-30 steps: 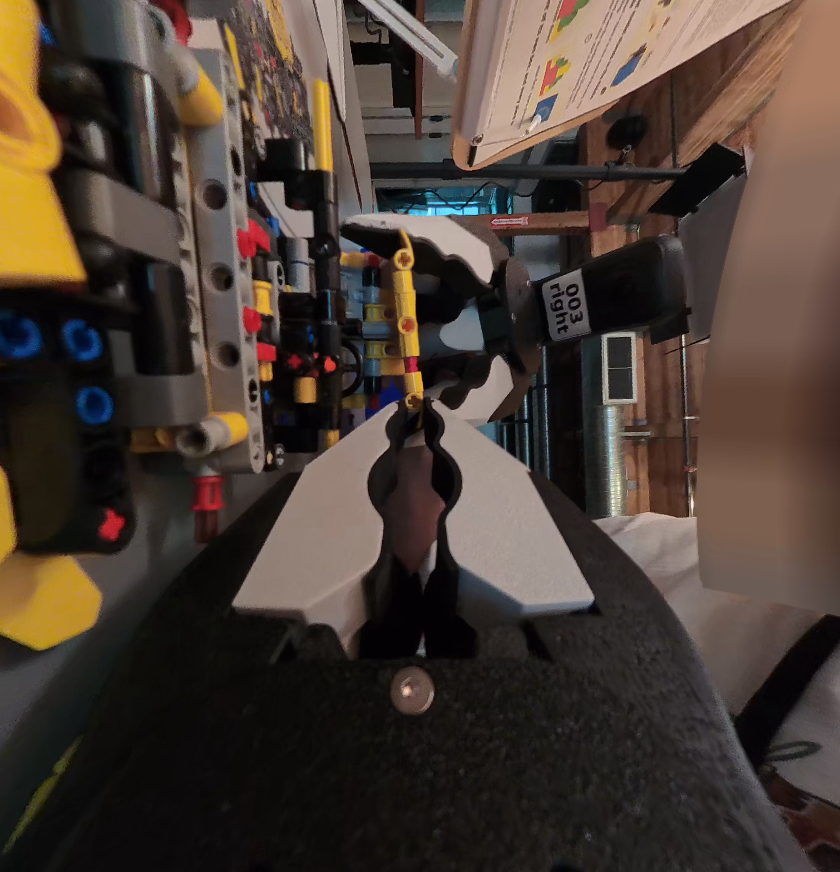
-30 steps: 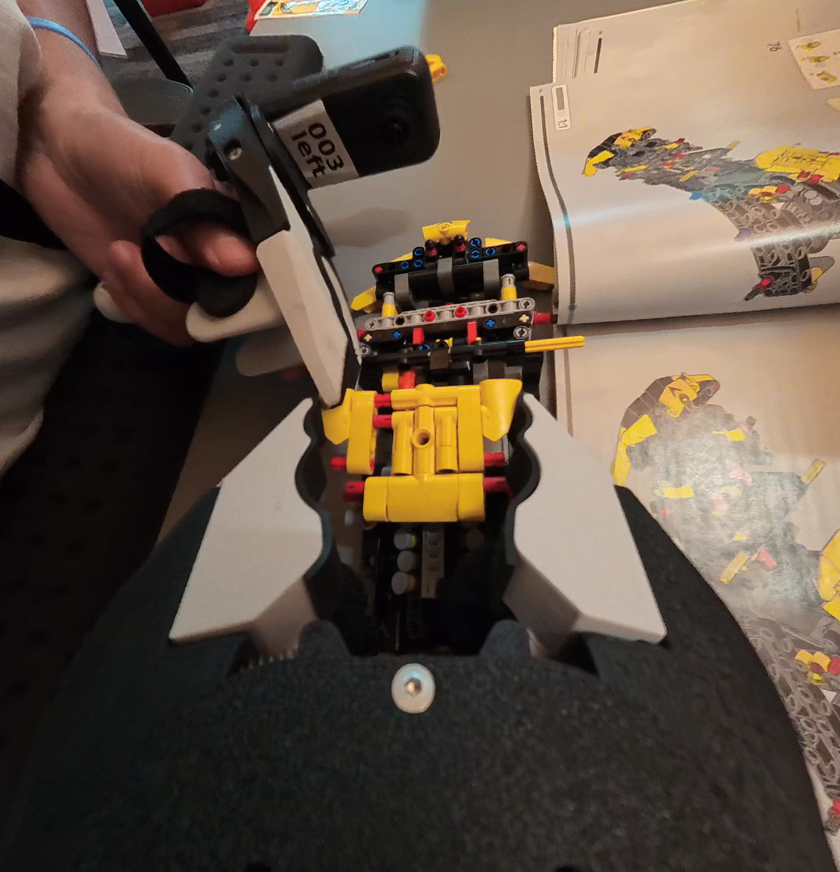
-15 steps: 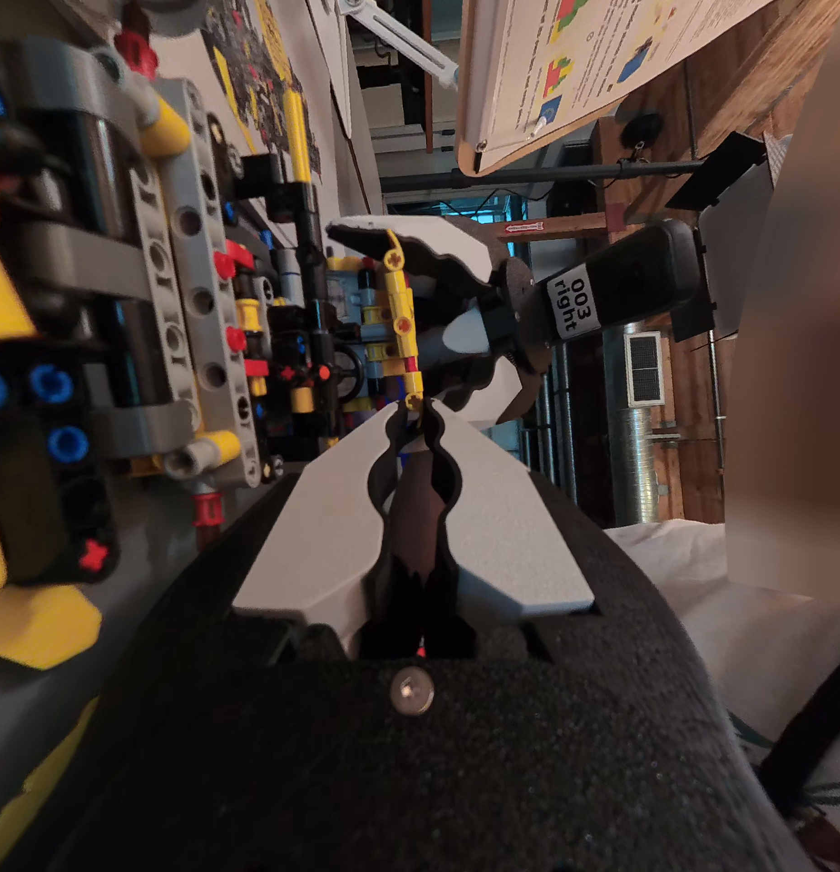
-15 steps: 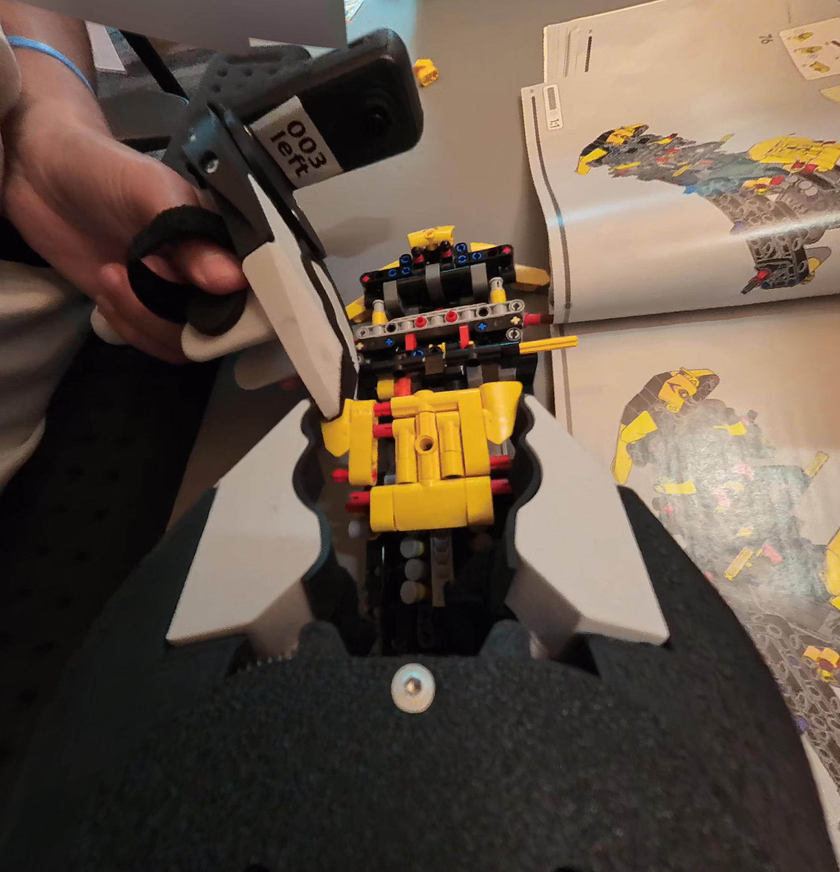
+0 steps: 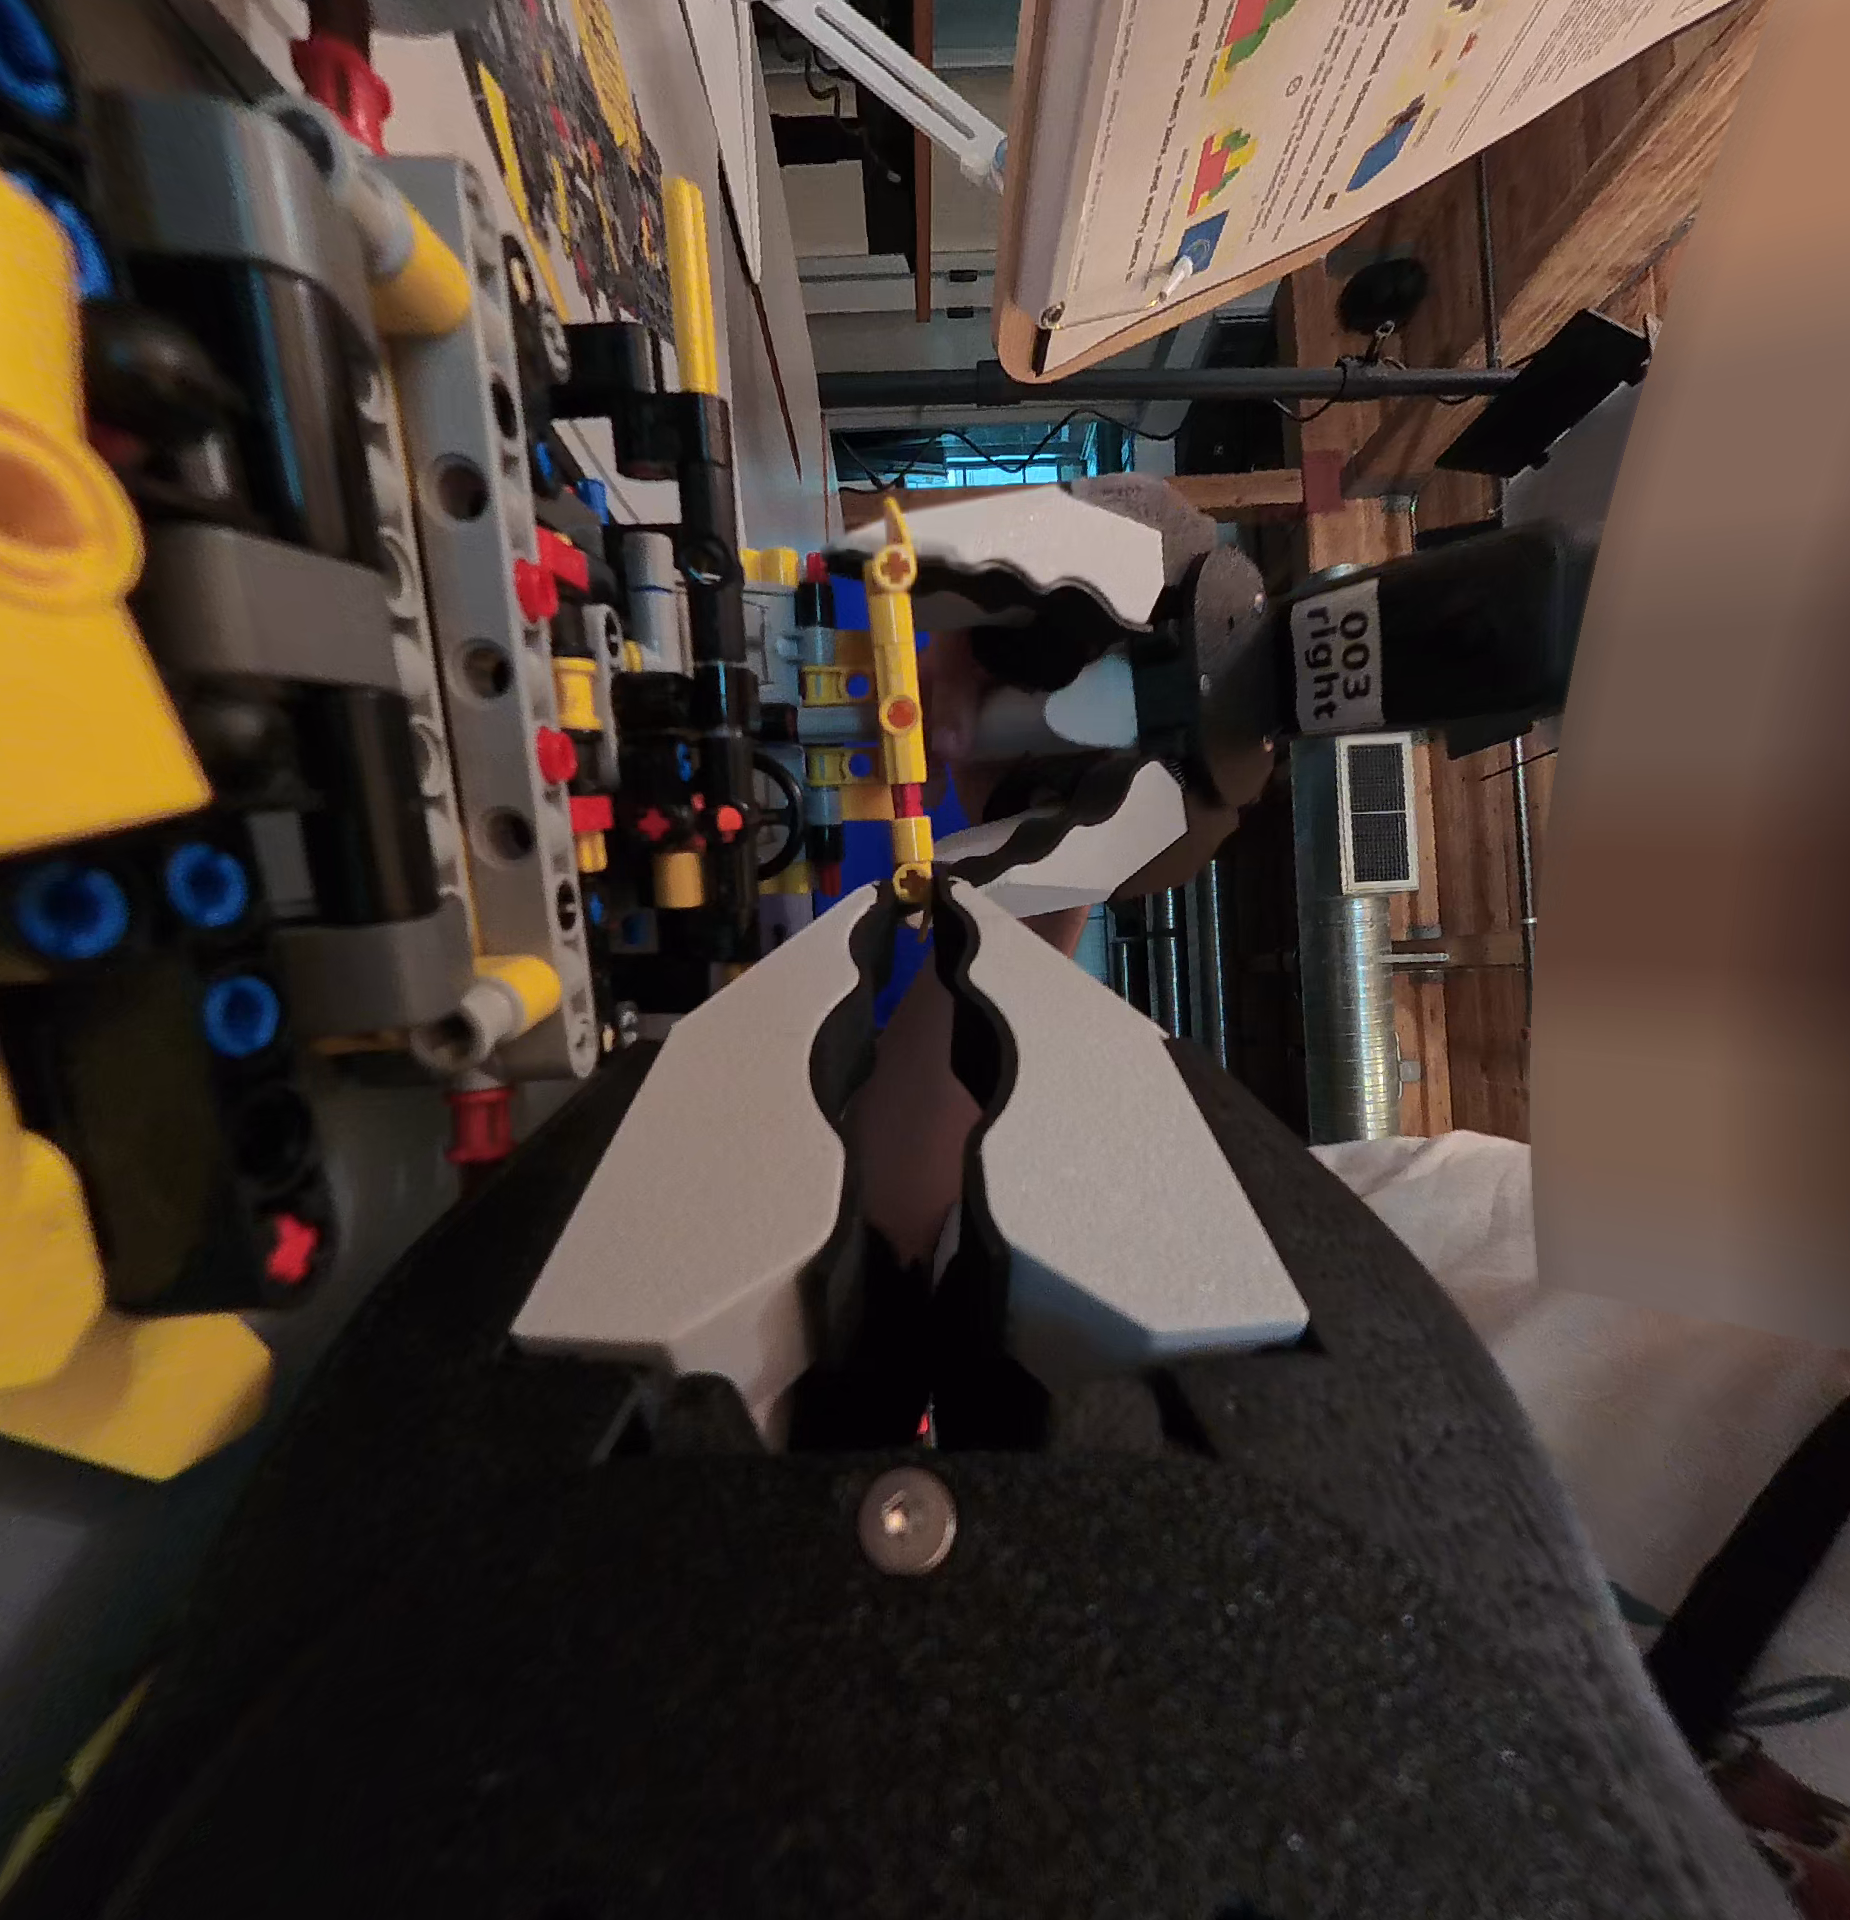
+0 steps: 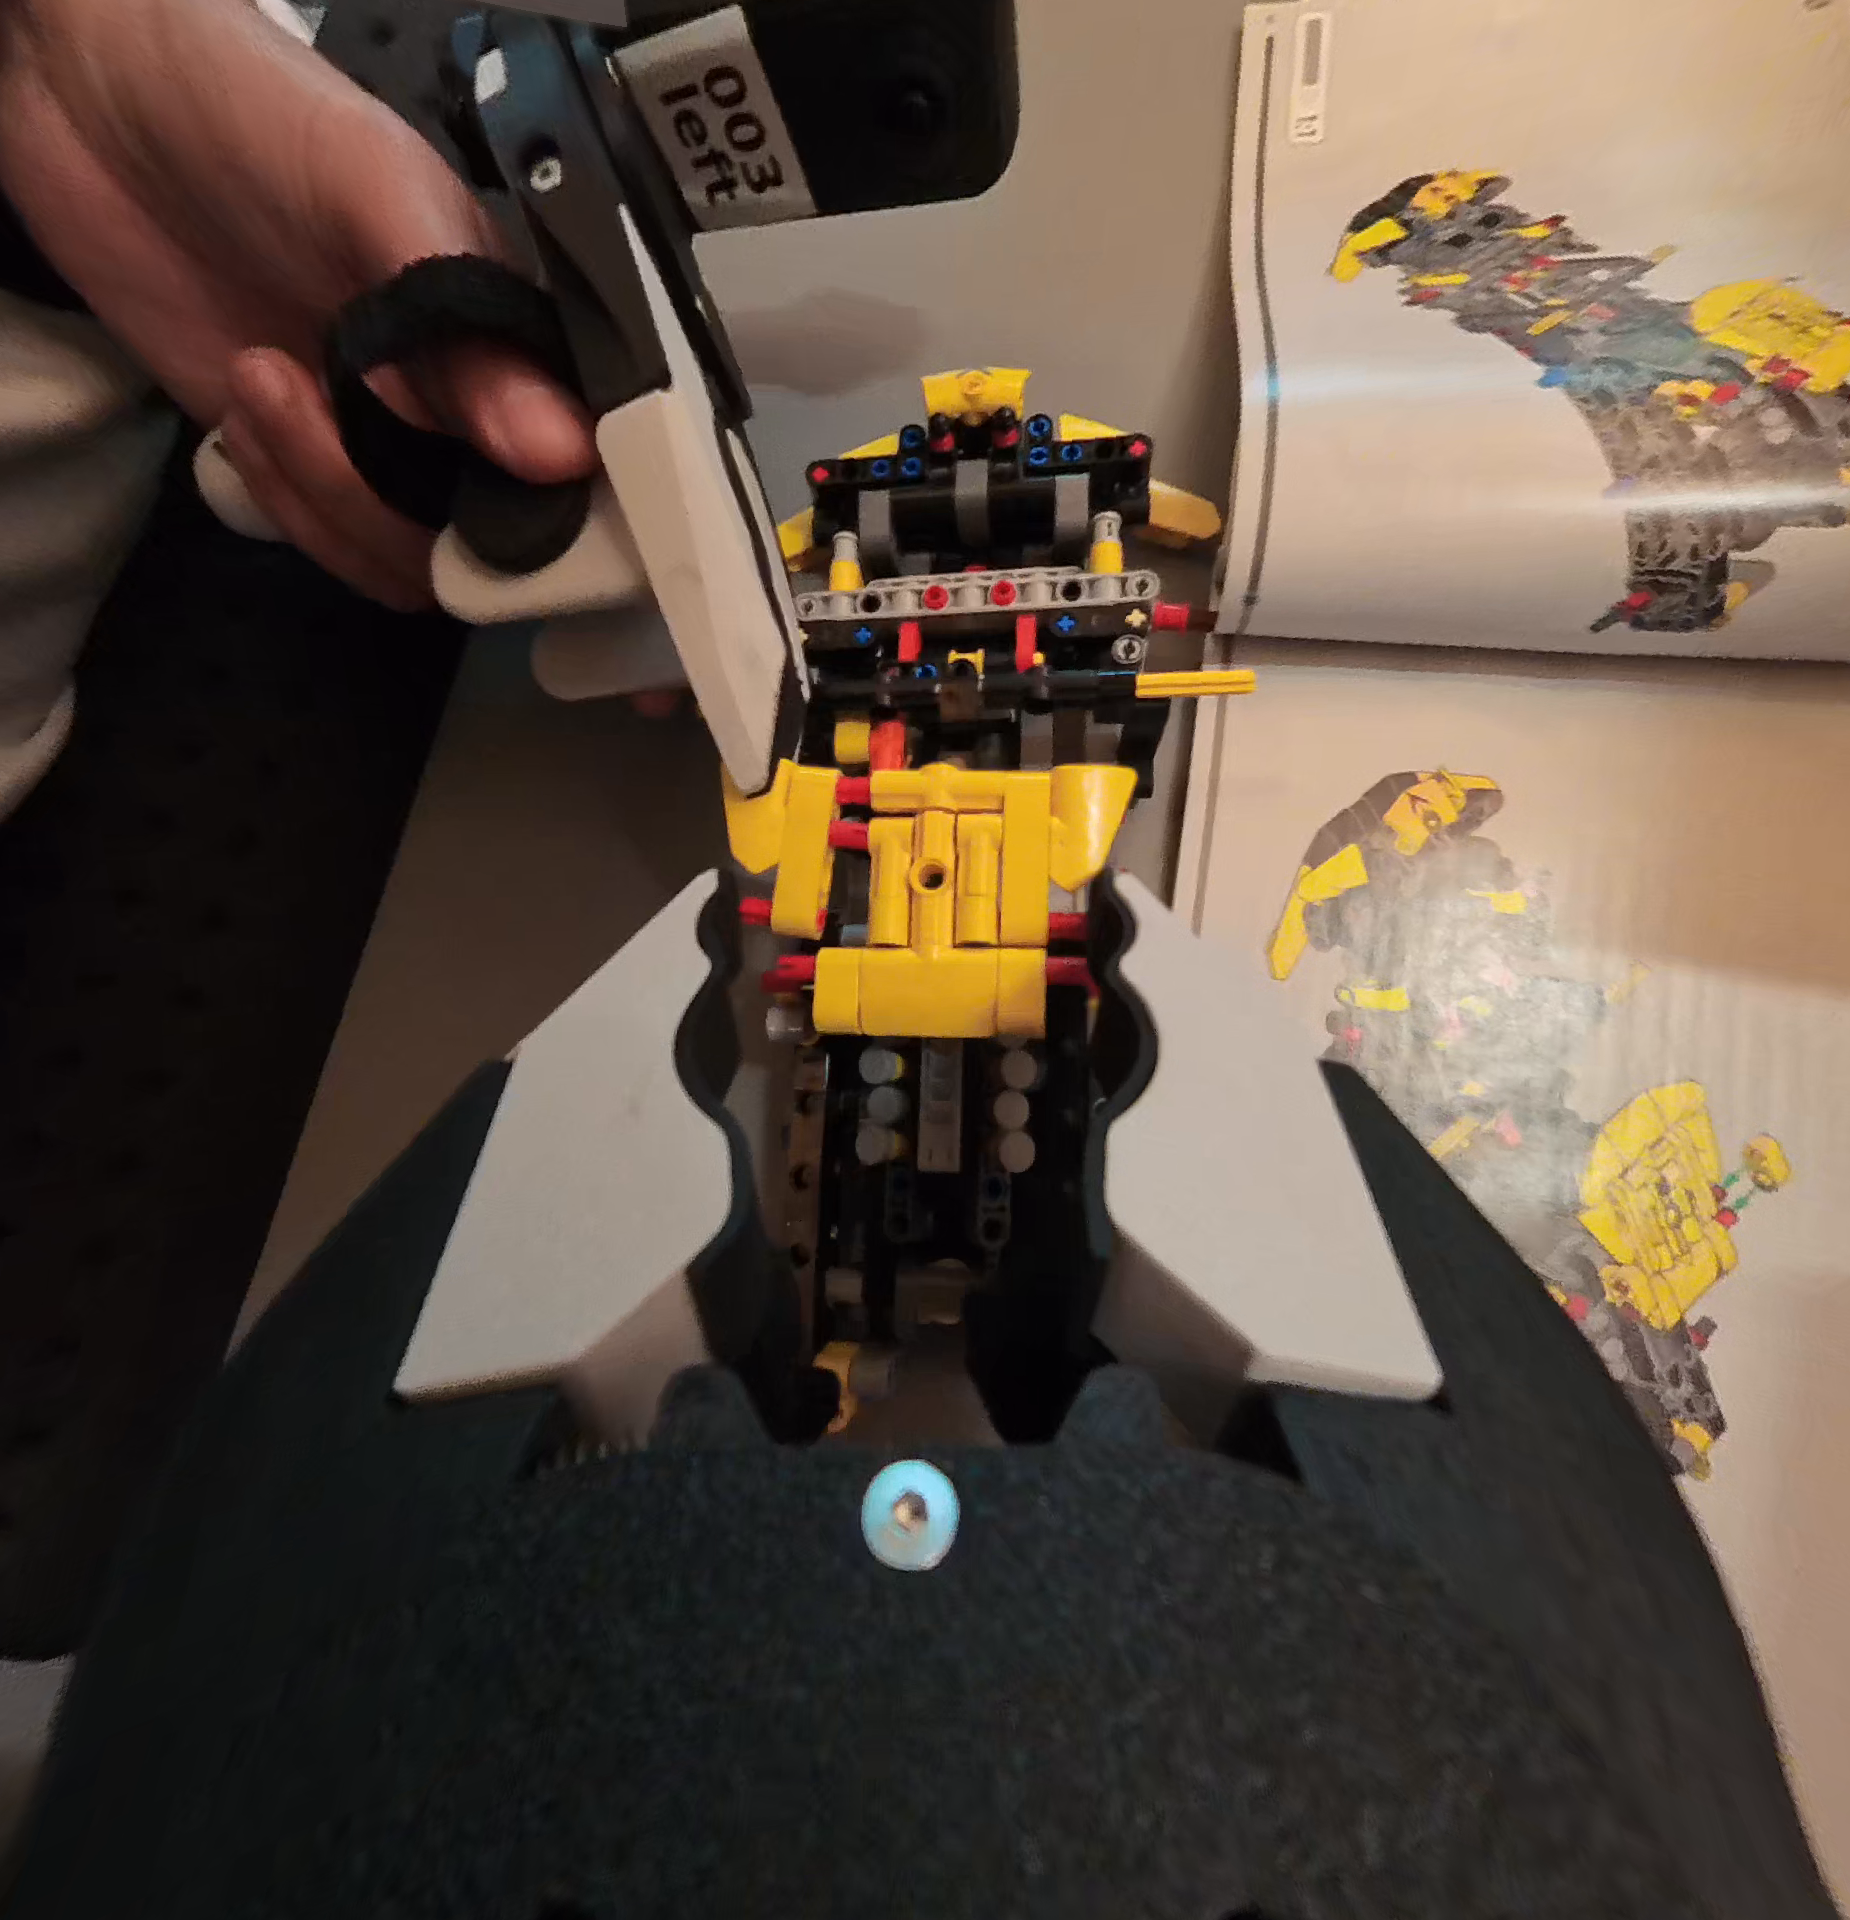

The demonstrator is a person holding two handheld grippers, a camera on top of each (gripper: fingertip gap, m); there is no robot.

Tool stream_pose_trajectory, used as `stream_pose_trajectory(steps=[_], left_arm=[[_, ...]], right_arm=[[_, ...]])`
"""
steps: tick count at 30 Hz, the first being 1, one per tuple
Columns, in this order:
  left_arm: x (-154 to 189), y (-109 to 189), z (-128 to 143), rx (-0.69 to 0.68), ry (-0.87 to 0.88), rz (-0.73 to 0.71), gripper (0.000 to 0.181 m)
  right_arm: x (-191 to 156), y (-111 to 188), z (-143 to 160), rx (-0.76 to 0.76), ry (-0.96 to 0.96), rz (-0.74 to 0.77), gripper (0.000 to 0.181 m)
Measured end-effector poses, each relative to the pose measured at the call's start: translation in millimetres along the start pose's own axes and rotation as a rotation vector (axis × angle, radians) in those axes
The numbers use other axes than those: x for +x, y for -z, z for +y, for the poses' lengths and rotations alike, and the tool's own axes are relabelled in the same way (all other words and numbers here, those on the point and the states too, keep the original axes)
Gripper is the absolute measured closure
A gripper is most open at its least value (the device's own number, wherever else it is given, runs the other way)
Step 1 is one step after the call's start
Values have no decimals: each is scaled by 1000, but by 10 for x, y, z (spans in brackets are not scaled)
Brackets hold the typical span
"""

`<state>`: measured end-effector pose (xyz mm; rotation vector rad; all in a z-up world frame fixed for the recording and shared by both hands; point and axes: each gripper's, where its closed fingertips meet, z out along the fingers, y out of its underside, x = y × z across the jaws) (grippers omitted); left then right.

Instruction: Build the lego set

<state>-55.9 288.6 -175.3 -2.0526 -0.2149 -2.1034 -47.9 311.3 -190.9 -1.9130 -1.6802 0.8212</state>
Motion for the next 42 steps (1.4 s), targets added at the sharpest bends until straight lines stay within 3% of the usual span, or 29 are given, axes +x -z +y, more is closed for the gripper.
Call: stream_pose_trajectory(steps=[10,29,42], left_arm=[[-2,-9,12,-13,-16,-1,174],[-8,-46,35,-17,-25,-9,174],[31,-24,11,-35,44,67,175]], right_arm=[[10,51,-14,19,-91,-148,126],[36,44,21,-35,-50,-108,132],[-8,59,-7,-24,-38,-51,116]])
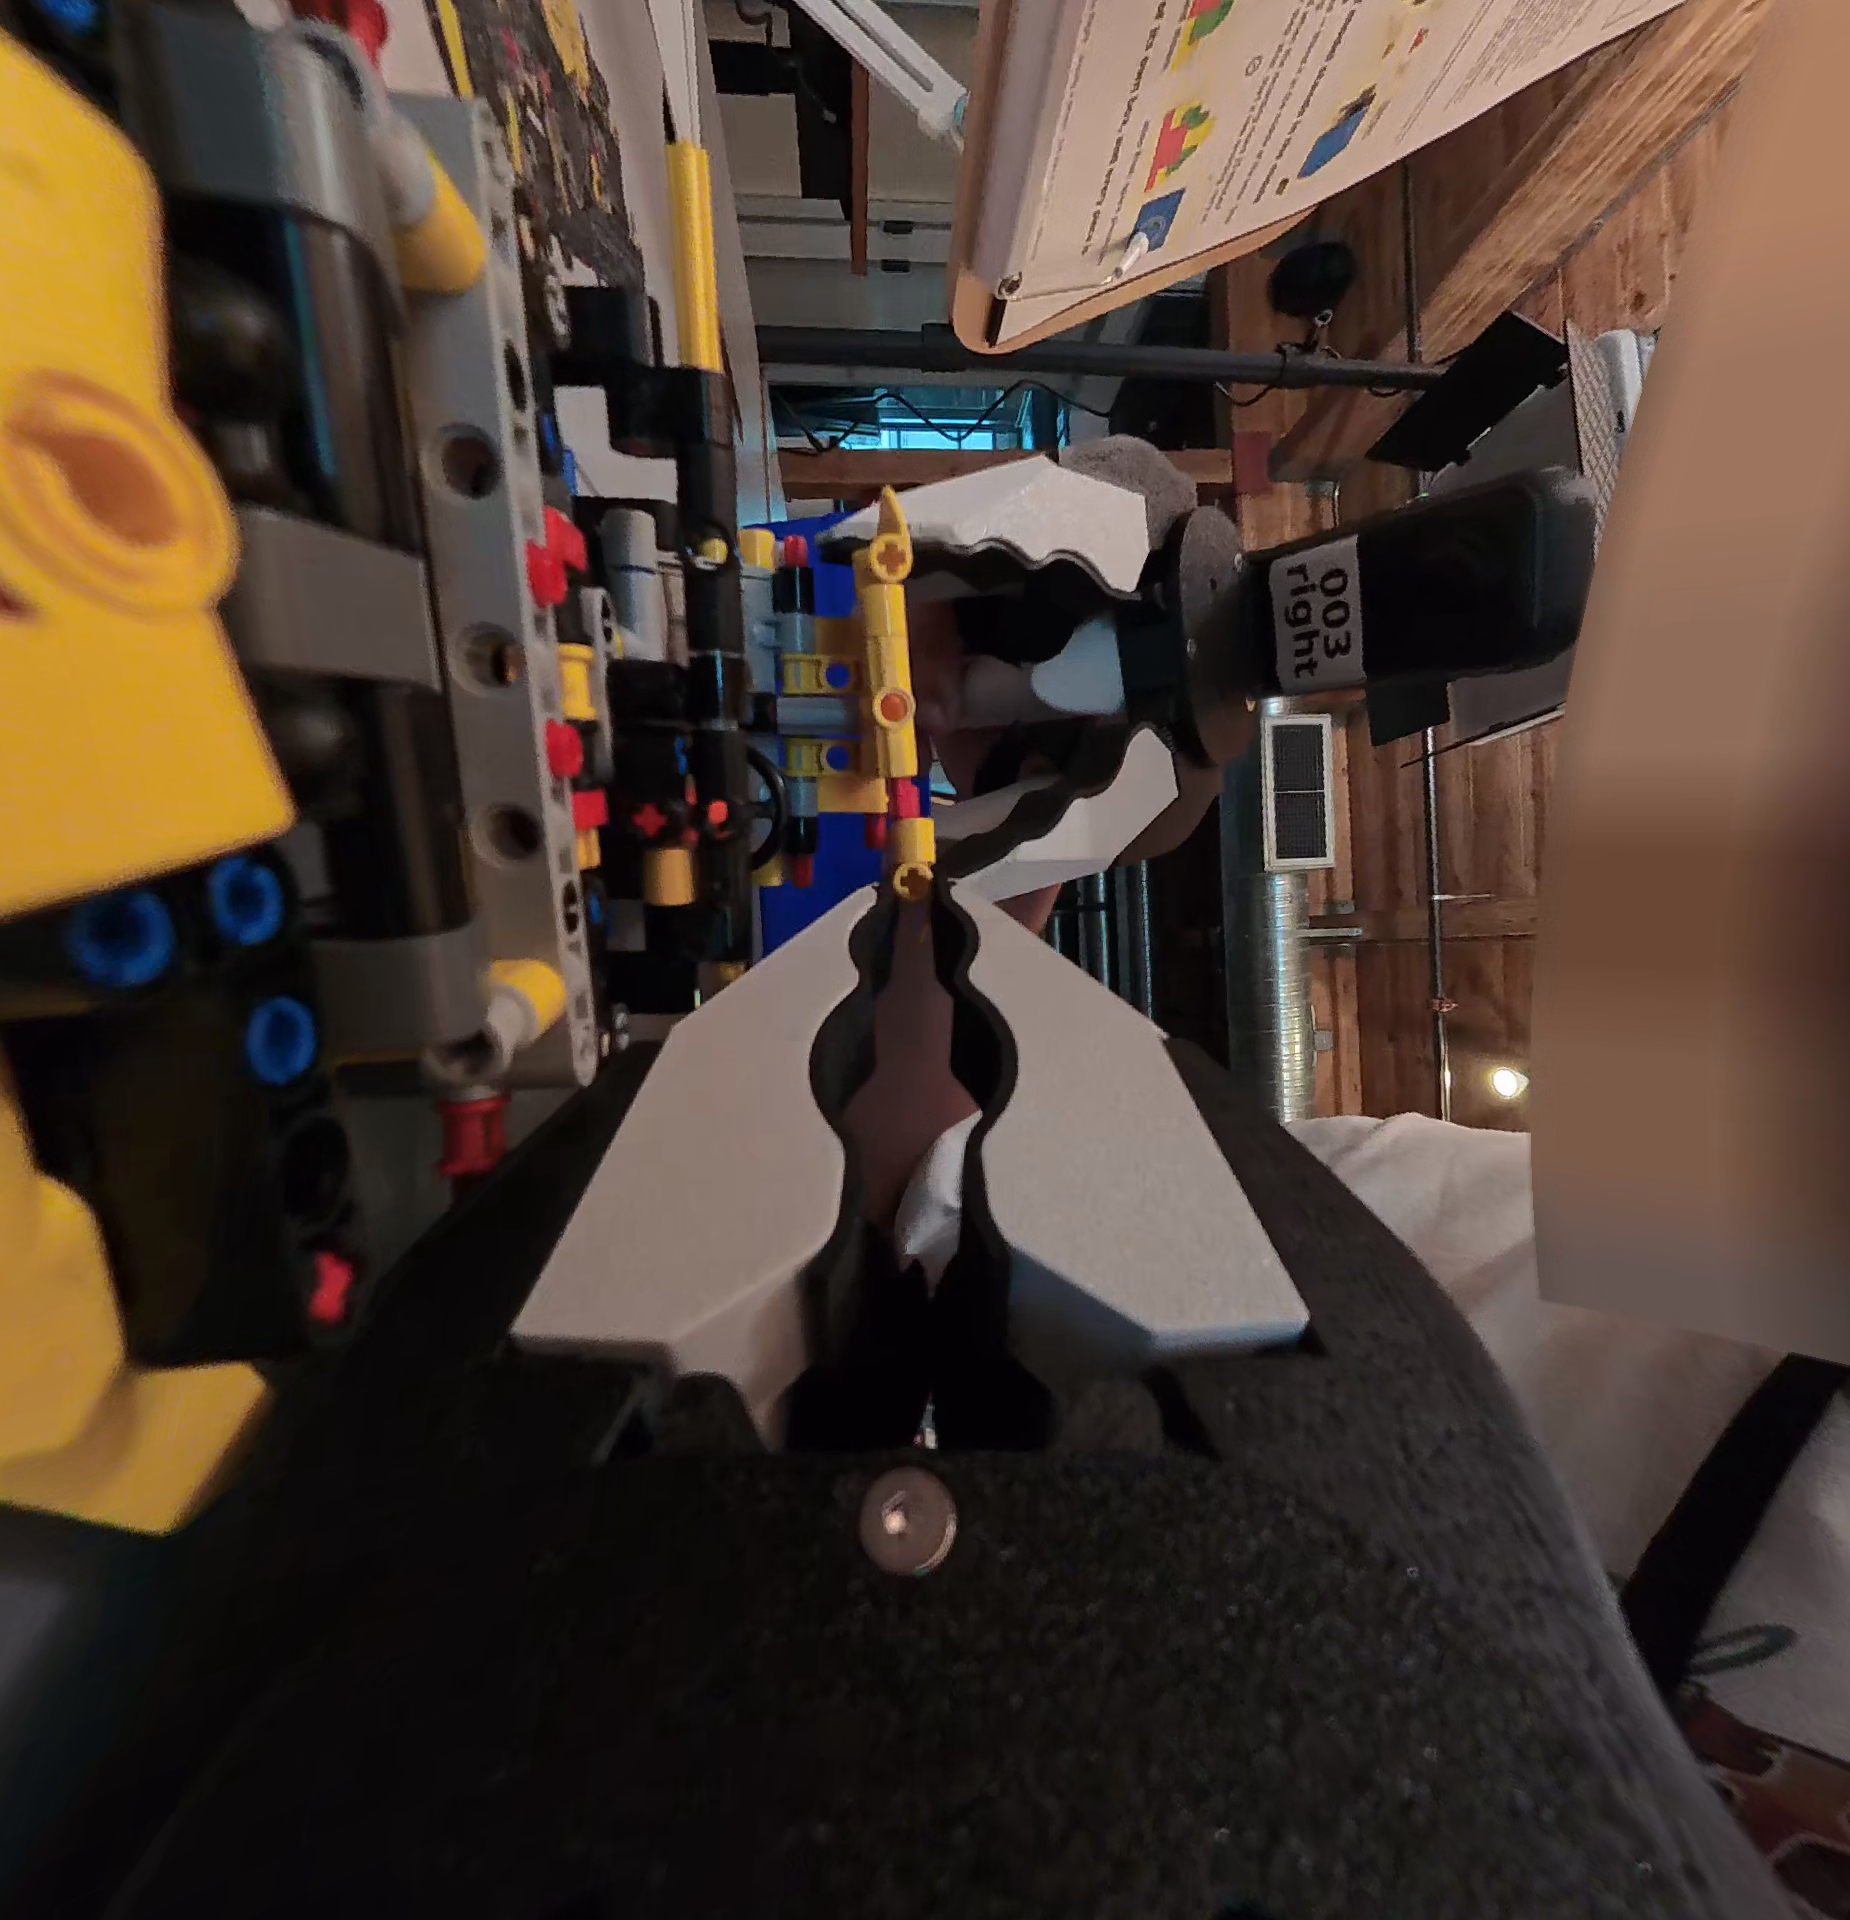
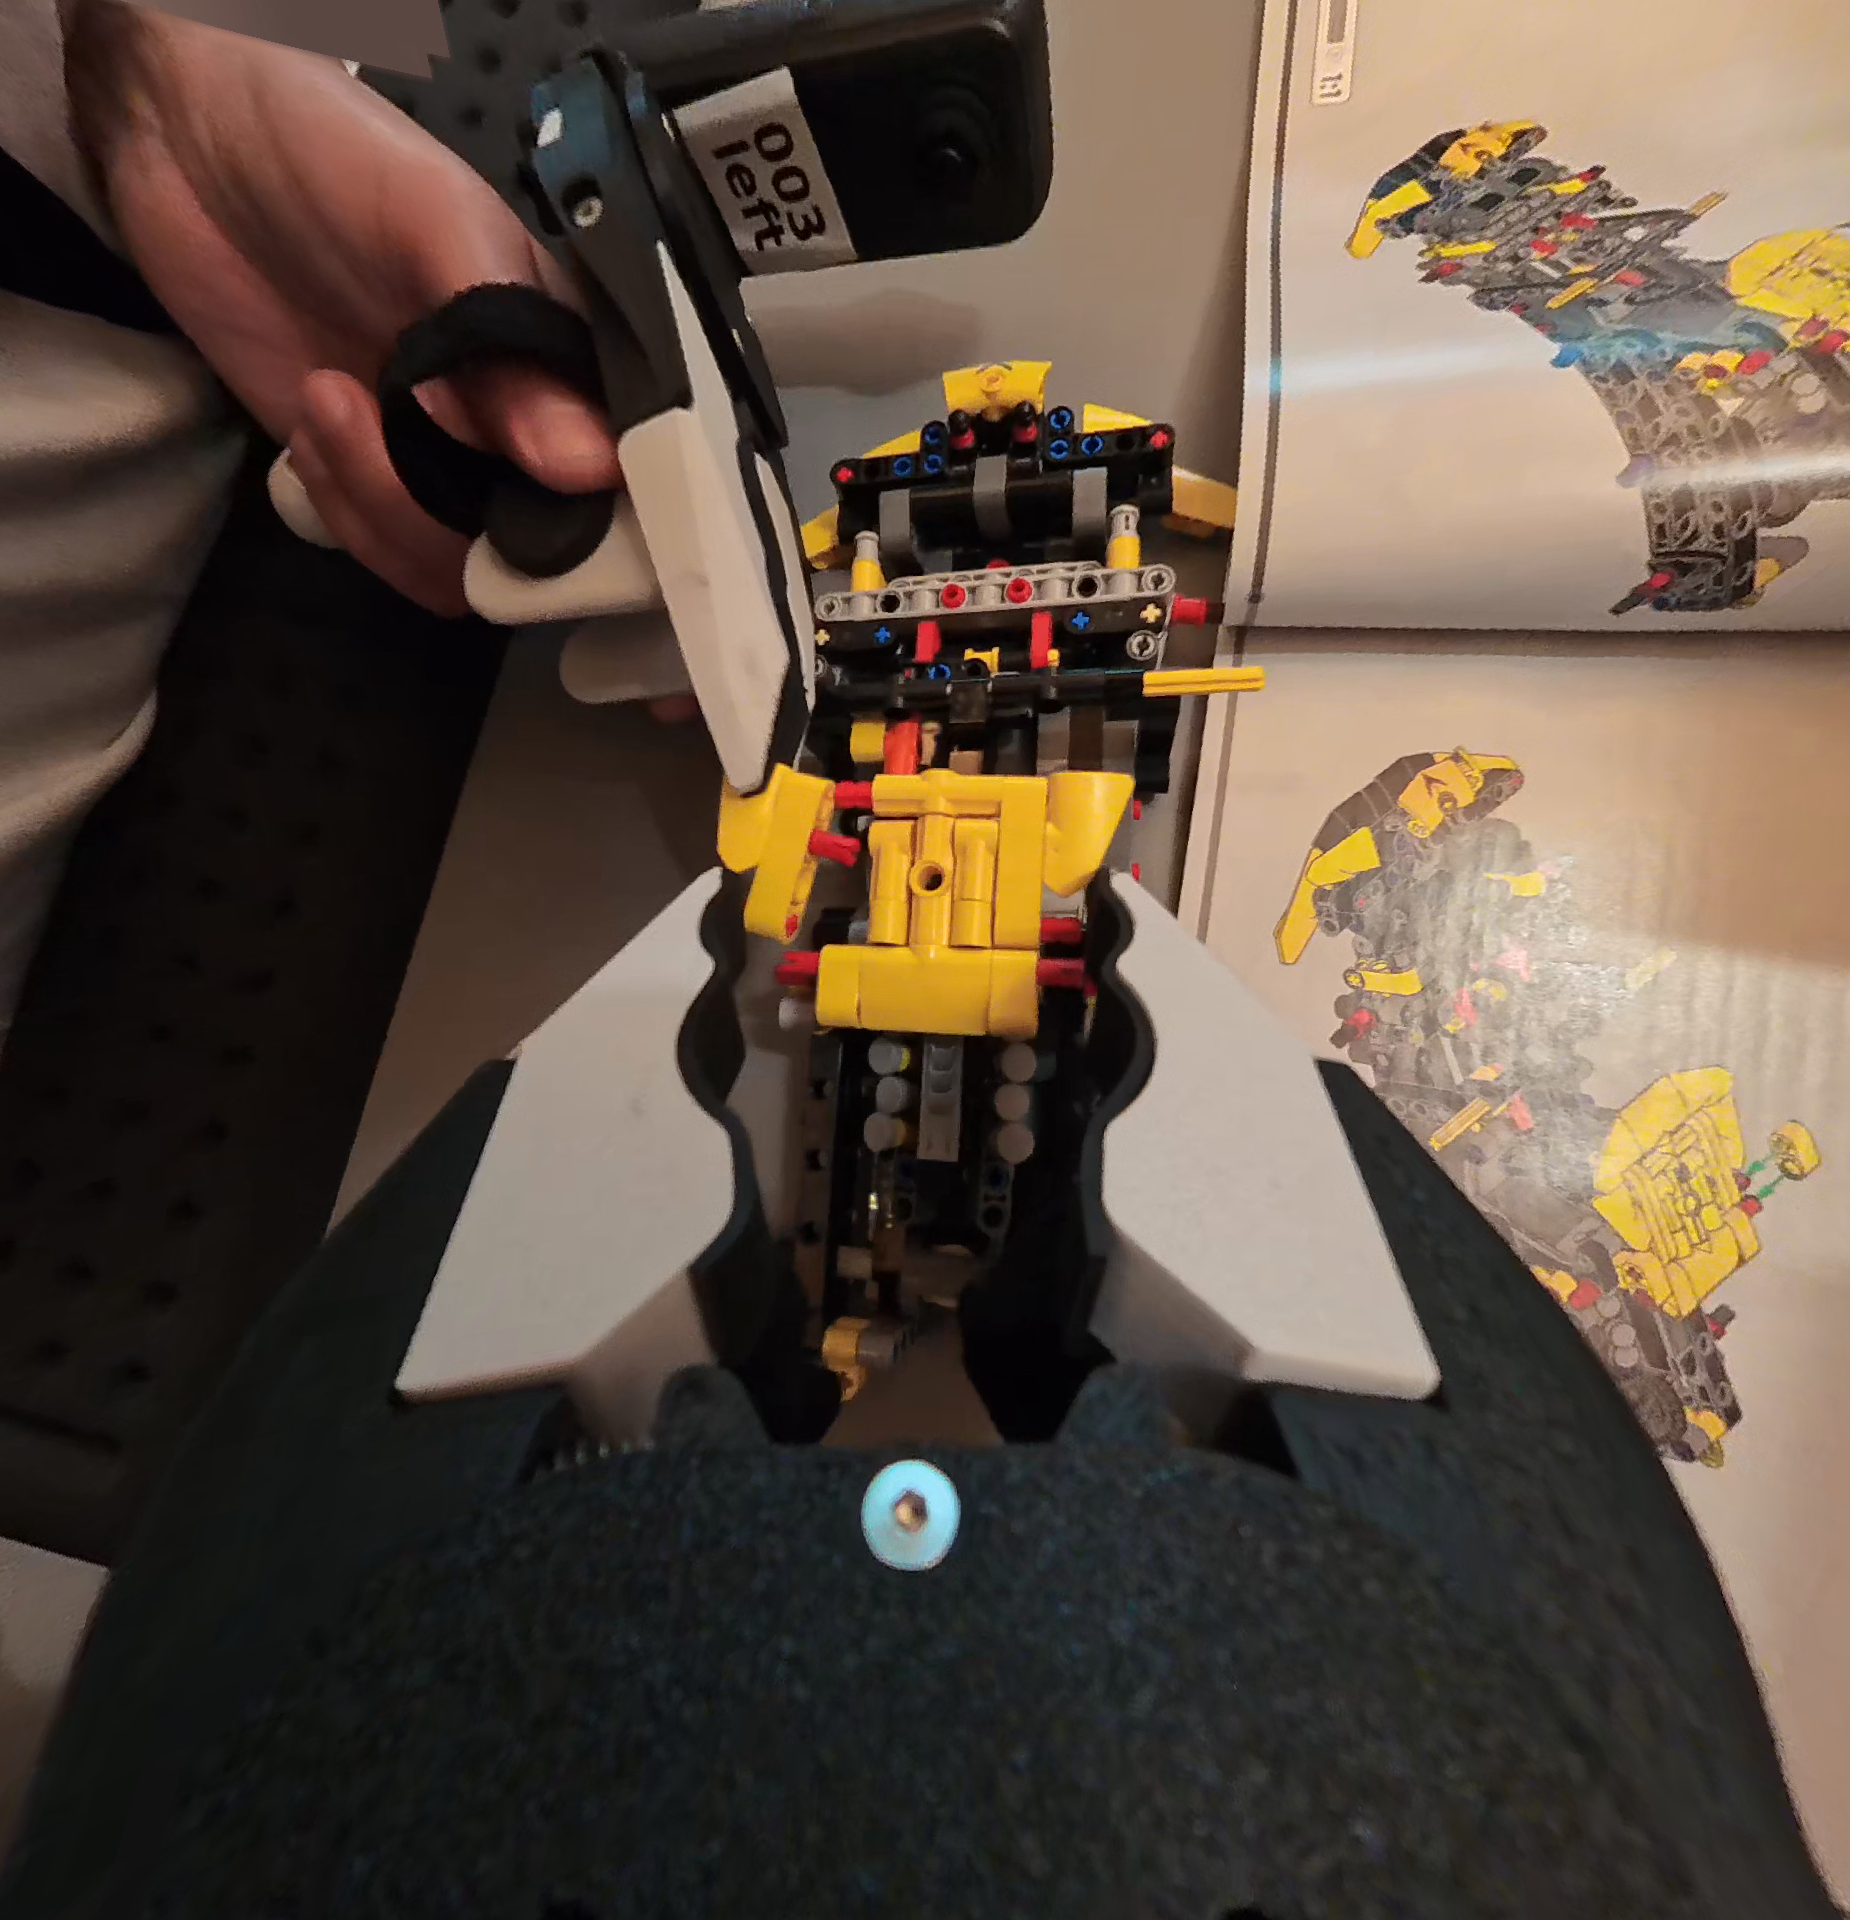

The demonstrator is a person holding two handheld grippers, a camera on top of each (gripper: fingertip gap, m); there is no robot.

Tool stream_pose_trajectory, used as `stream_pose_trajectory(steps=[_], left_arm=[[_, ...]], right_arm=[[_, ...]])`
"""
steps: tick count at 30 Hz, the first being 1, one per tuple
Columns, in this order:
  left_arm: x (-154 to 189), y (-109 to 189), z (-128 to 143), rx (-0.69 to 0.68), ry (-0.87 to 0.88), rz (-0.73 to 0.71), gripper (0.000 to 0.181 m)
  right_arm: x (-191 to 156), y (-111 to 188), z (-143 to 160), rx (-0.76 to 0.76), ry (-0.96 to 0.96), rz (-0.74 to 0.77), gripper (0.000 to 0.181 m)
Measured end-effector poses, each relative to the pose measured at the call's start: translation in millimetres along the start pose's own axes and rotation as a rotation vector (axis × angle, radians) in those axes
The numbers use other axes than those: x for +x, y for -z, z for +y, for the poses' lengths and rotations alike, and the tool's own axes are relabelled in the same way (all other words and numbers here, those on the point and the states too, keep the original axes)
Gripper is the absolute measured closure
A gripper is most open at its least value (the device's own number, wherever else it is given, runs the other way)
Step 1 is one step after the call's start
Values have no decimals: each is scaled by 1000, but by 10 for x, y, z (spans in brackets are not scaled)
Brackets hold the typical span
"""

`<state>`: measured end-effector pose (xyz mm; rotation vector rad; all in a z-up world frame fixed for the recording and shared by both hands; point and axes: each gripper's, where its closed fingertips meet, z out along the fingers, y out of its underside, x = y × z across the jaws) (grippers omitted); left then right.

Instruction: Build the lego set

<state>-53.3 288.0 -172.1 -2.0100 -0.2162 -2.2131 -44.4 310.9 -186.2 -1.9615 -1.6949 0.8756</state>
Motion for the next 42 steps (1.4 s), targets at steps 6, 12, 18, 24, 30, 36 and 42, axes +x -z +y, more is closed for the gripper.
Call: stream_pose_trajectory(steps=[6,12,18,24,30,36,42], left_arm=[[7,37,-24,13,3,2,175],[64,72,-65,45,45,47,175],[166,37,47,-4,72,100,175],[136,9,126,-89,-71,33,174],[52,10,49,-97,-134,-60,173],[16,6,-1,-65,-82,-97,174],[-44,-7,-43,-30,-50,-121,174]], right_arm=[[37,72,-36,3,18,42,117],[-117,232,-154,131,18,106,132],[-366,109,-167,220,1,191,165],[-412,107,-98,211,-21,189,167],[-368,4,-88,193,-12,139,170],[-313,8,-90,187,-27,120,168],[45,202,-237,315,-10,195,128]])
